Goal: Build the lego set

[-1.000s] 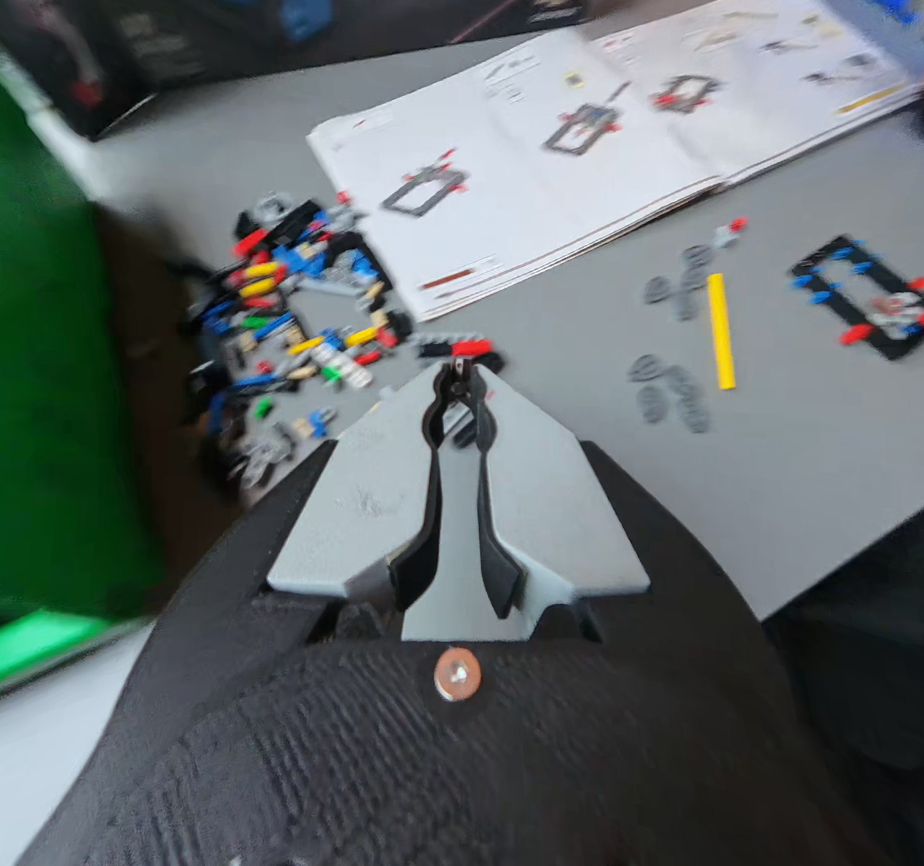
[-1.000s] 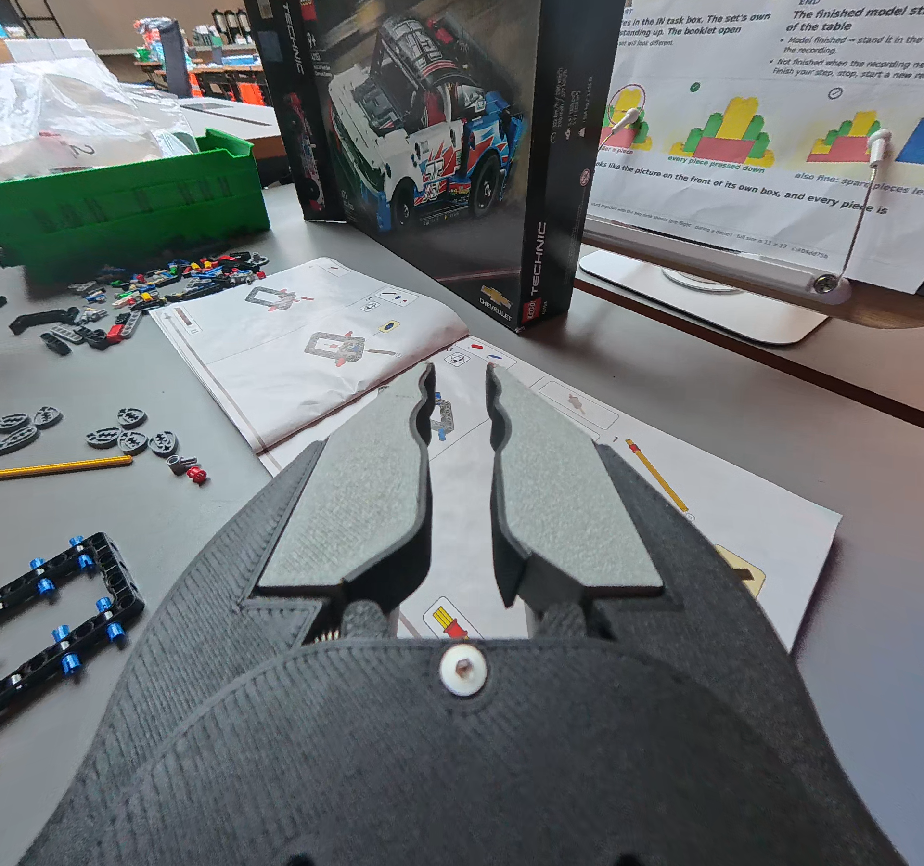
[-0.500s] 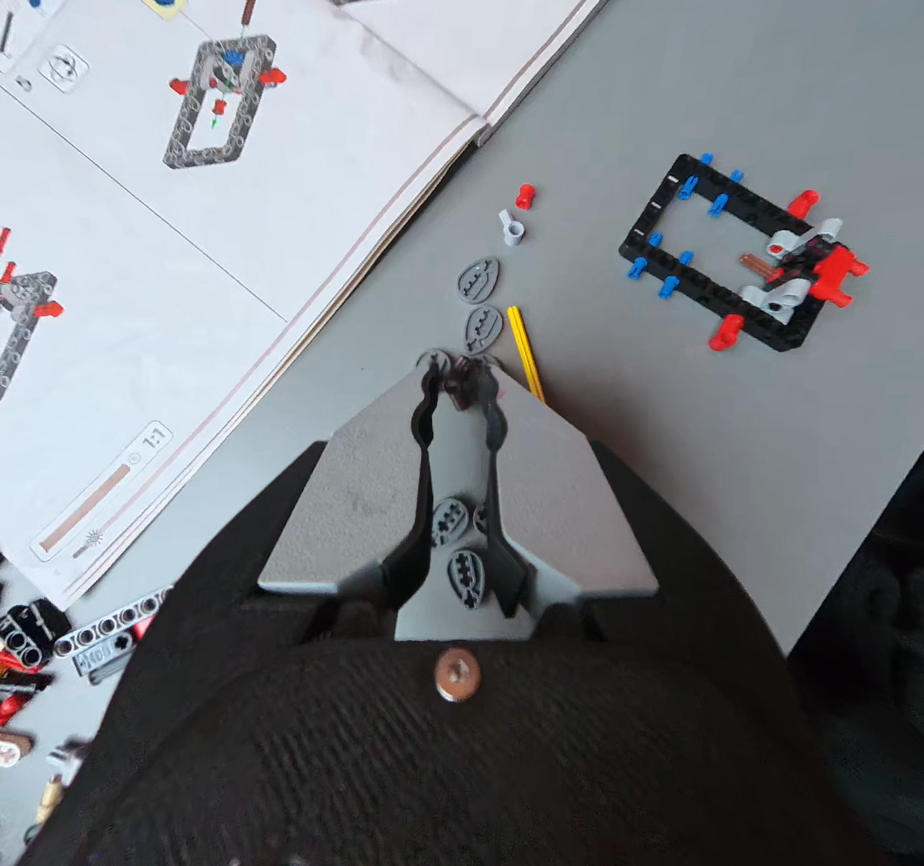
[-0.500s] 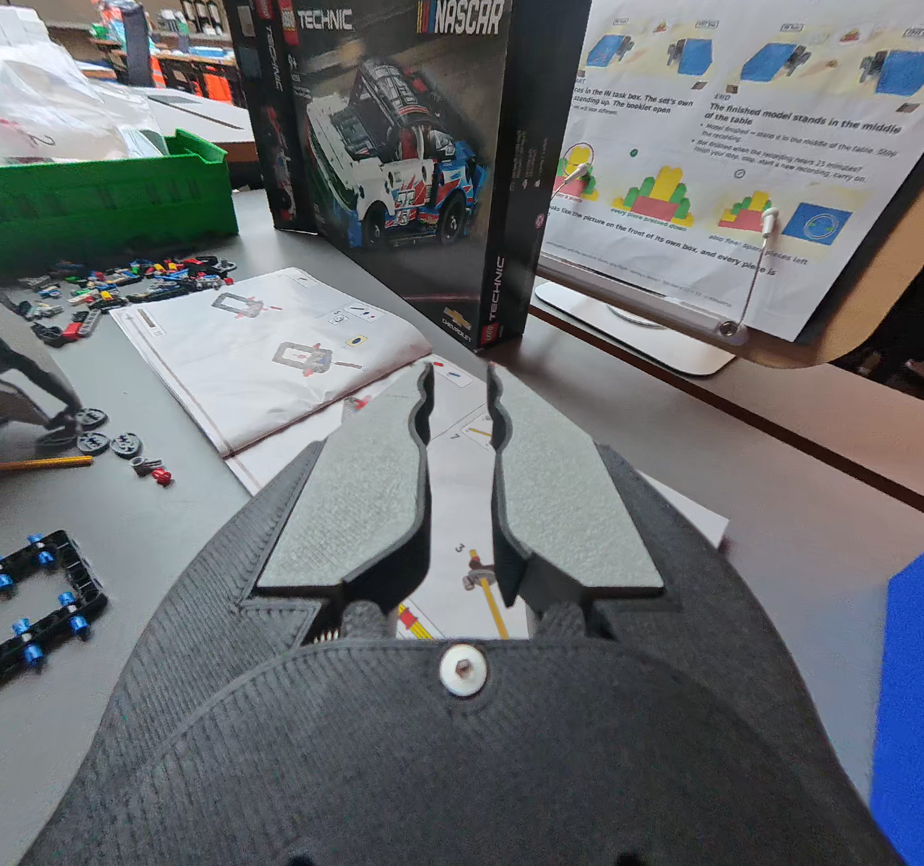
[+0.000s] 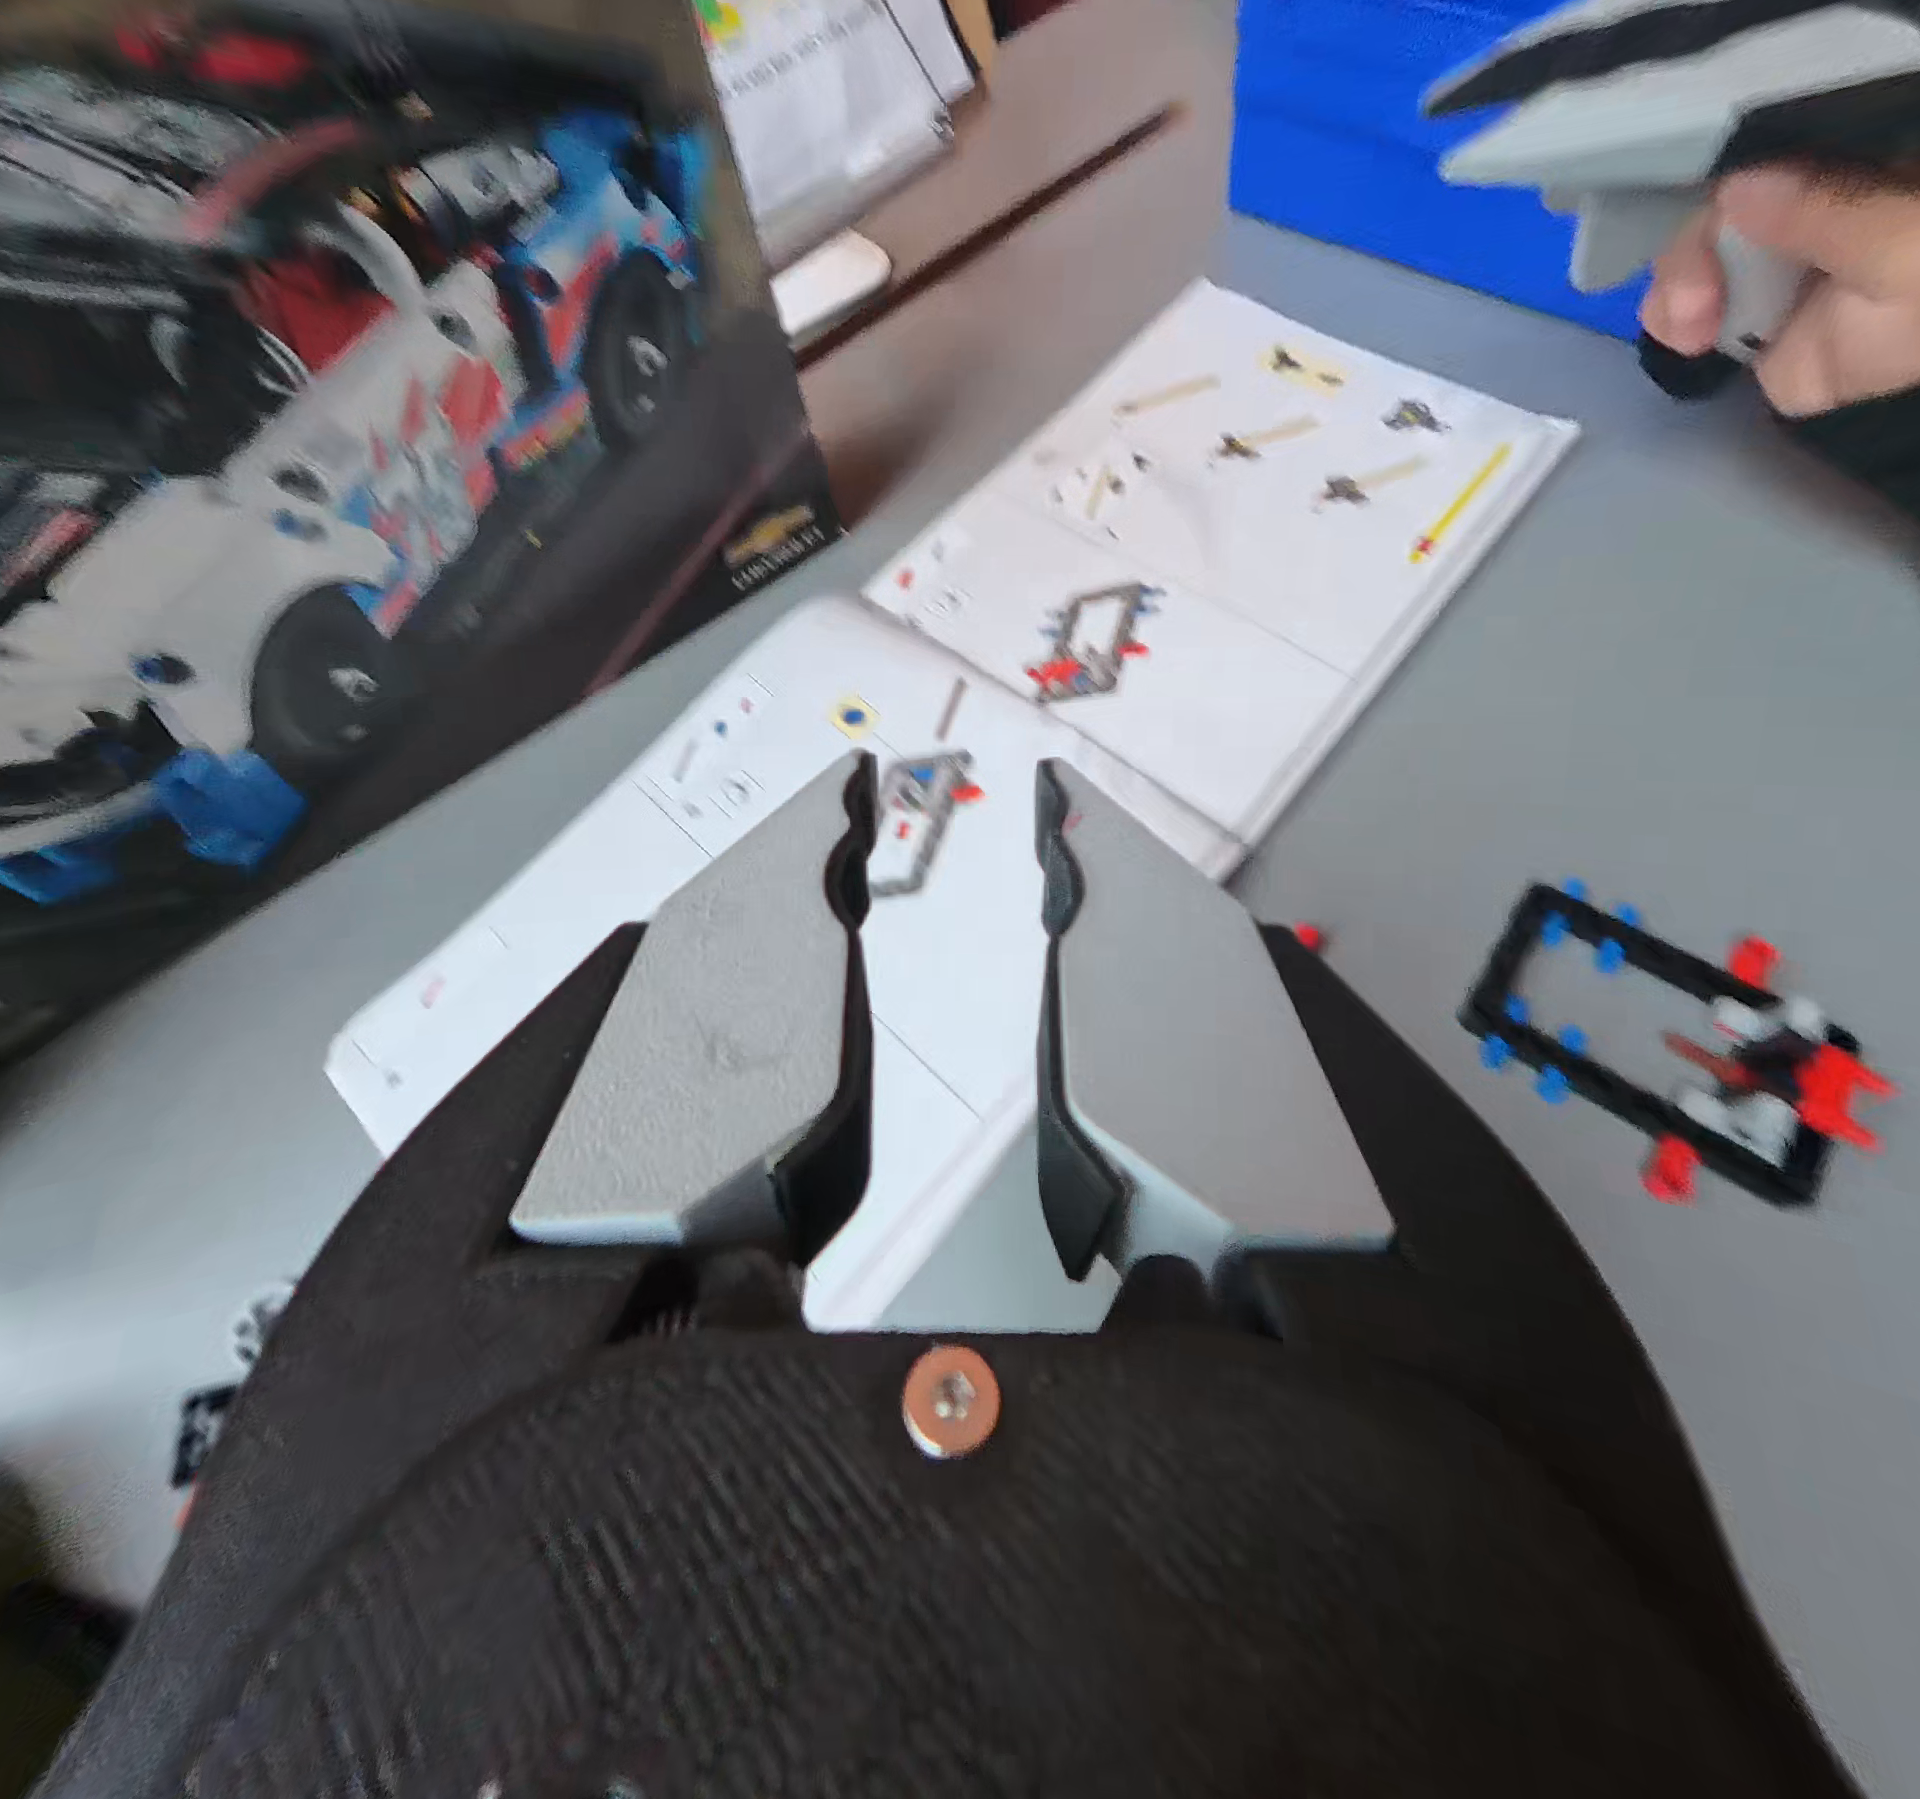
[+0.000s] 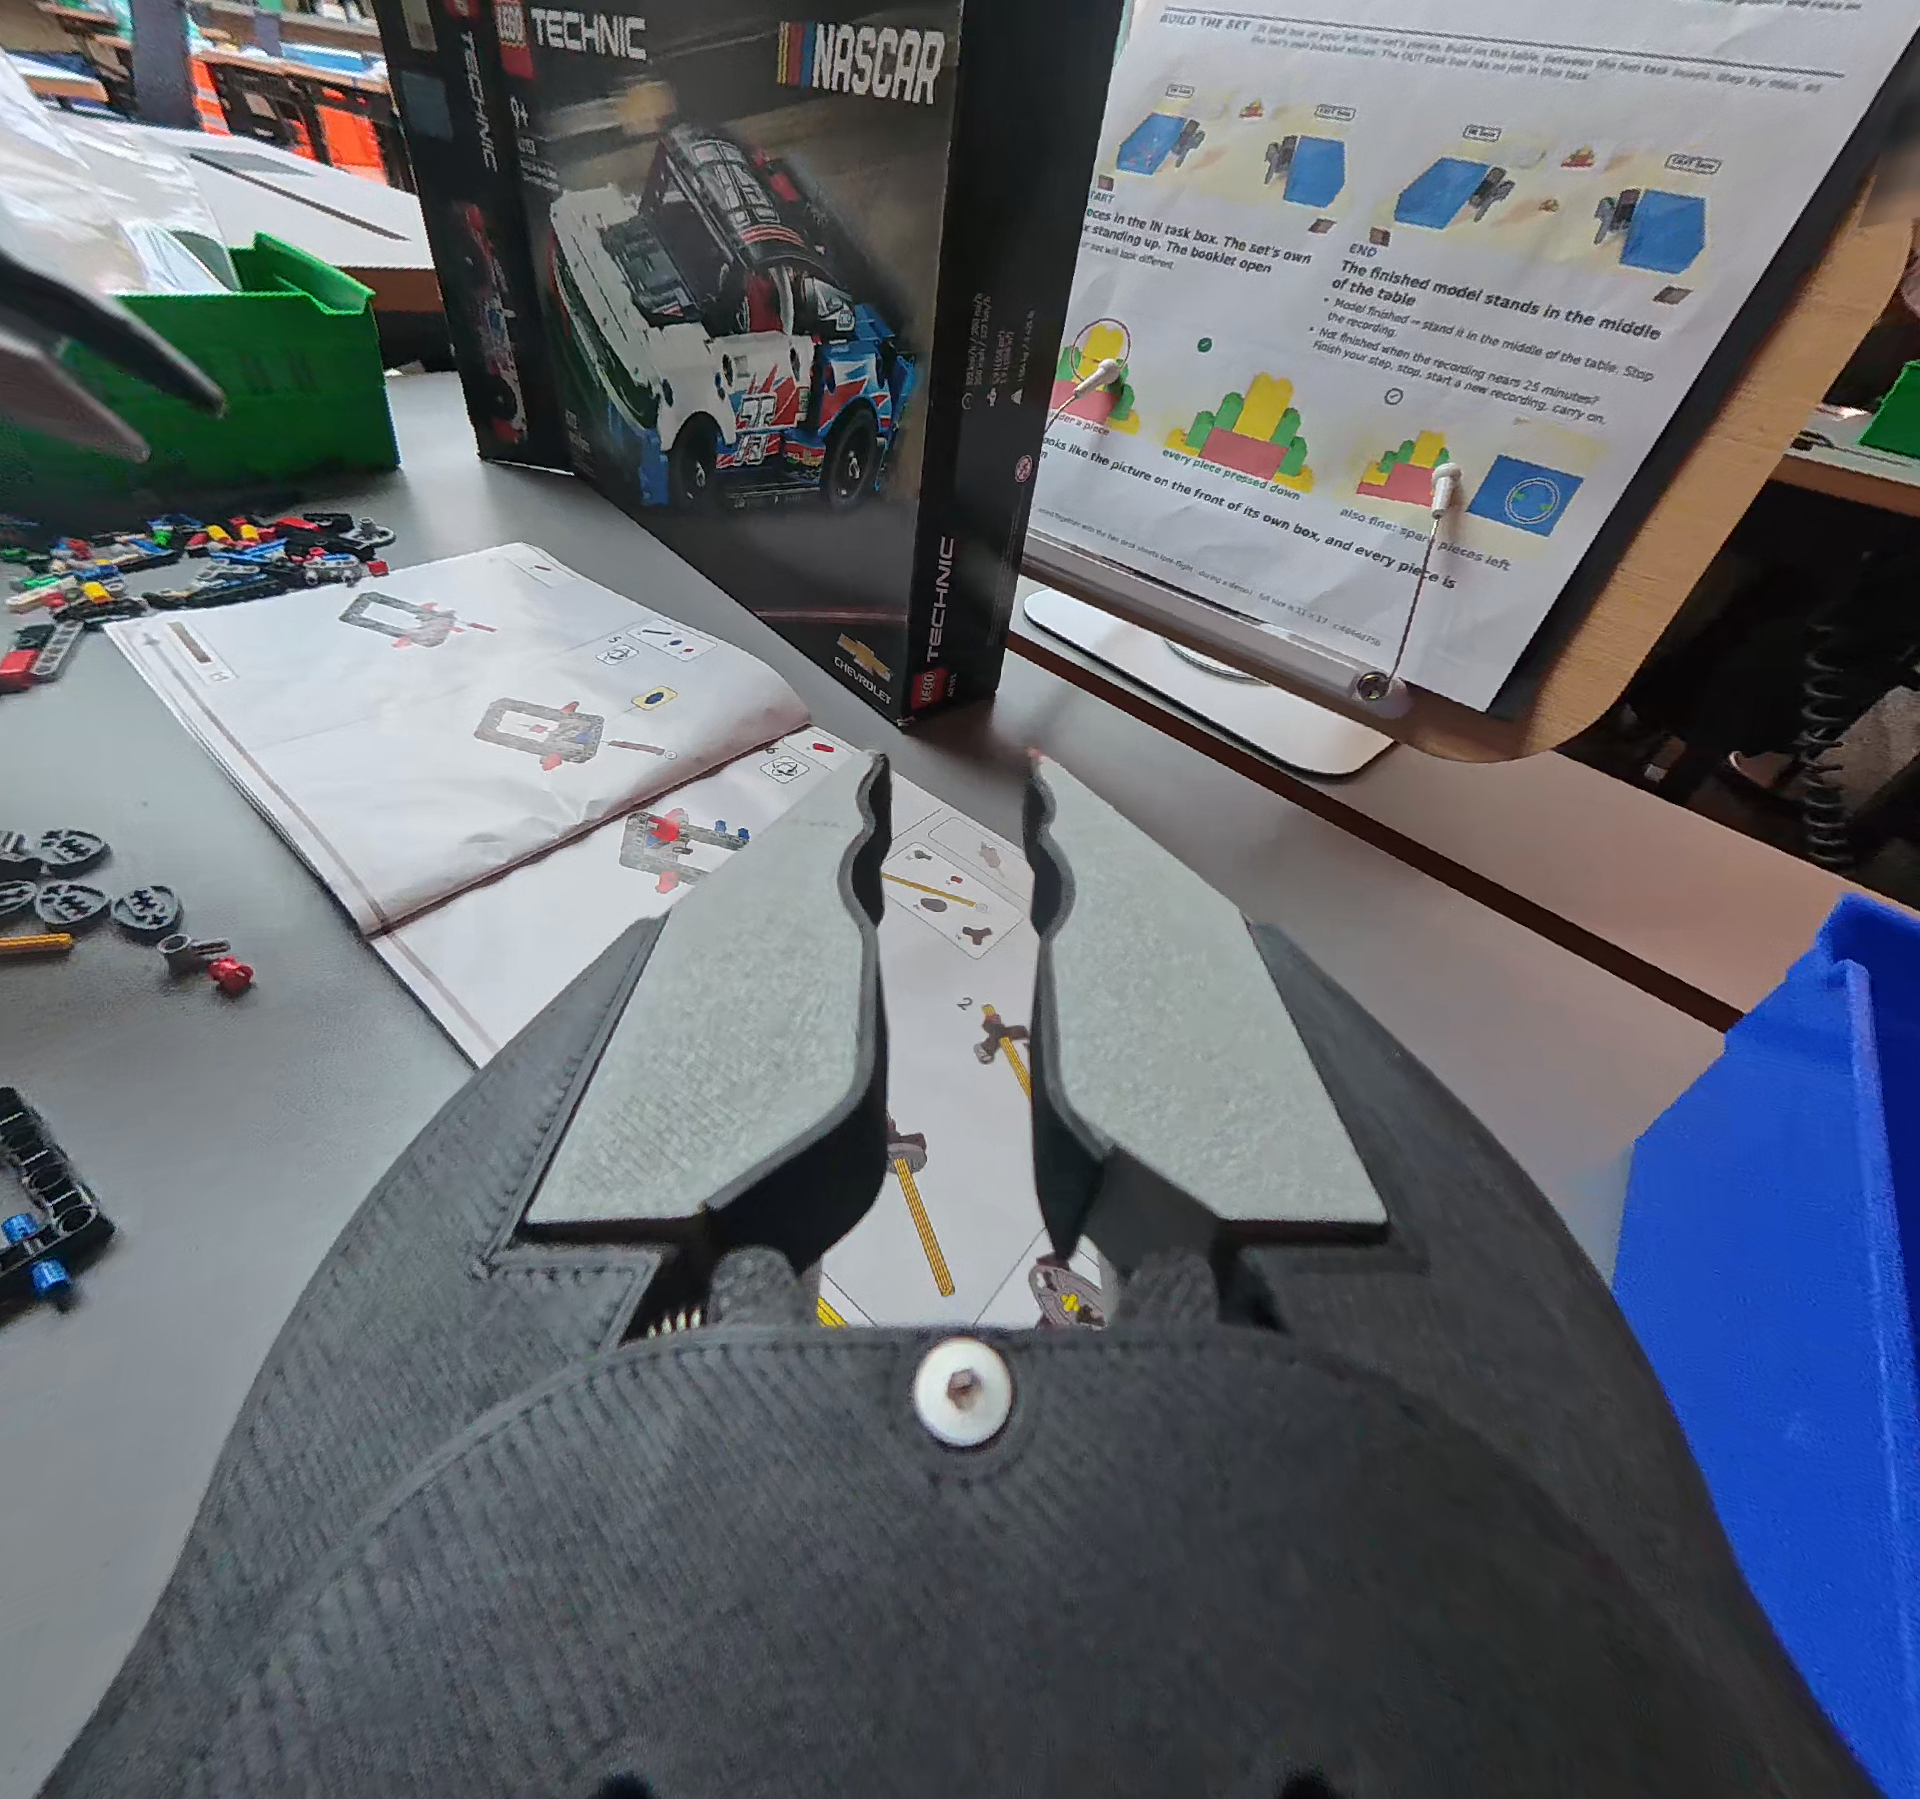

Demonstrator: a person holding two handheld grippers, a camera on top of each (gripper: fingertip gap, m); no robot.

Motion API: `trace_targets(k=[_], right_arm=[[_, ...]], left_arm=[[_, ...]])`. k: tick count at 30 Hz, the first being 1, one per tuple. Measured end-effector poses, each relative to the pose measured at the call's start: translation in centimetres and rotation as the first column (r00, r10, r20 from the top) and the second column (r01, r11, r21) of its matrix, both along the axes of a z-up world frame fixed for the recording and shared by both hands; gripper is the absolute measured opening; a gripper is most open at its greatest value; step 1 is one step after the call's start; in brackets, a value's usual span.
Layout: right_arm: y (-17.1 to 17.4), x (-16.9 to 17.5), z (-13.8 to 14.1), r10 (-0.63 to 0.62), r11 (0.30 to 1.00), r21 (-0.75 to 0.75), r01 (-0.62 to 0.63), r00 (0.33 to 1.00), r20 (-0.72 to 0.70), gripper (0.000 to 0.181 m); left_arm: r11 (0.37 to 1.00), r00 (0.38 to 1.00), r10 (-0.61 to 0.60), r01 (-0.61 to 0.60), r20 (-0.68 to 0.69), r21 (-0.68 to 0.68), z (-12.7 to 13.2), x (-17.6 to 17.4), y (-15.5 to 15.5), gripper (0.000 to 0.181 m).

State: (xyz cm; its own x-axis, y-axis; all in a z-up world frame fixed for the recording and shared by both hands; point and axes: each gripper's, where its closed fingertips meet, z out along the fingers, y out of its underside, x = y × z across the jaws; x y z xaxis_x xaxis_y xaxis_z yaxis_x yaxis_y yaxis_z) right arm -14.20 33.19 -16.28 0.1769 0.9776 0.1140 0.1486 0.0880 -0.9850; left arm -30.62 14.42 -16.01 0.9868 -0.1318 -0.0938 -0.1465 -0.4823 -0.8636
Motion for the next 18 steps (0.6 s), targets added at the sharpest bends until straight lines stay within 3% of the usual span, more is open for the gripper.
trace_targets(k=[2, 5, 9, 11, 18], right_arm=[[0.1, 0.0, -0.2, -0.003, 1.000, -0.011, 0.003, 1.000, 0.002, 0.023], [-0.2, -0.4, -0.6, 0.018, 0.999, -0.030, -0.018, 1.000, 0.008, 0.025], [-0.9, -1.0, -1.6, 0.047, 0.999, -0.009, -0.047, 0.997, 0.056, 0.024], [-1.5, -1.3, -2.2, 0.078, 0.997, -0.009, -0.078, 0.994, 0.073, 0.024], [-4.7, -2.4, -3.4, 0.223, 0.975, -0.024, -0.222, 0.969, 0.109, 0.022]], left_arm=[[0.999, 0.999, 0.034, -0.034, -0.006, 0.033, 0.1, -1.6, 2.3, 0.030], [0.998, 0.996, 0.018, -0.023, 0.089, 0.057, -1.4, -1.9, 3.9, 0.022], [1.000, 0.995, 0.001, -0.001, 0.102, -0.006, -4.3, -1.8, 3.5, 0.020], [0.999, 0.999, 0.021, -0.019, 0.050, -0.025, -4.7, -2.7, 3.2, 0.017], [0.997, 0.991, -0.013, 0.023, 0.130, -0.075, -5.6, -2.0, 2.6, 0.013]])
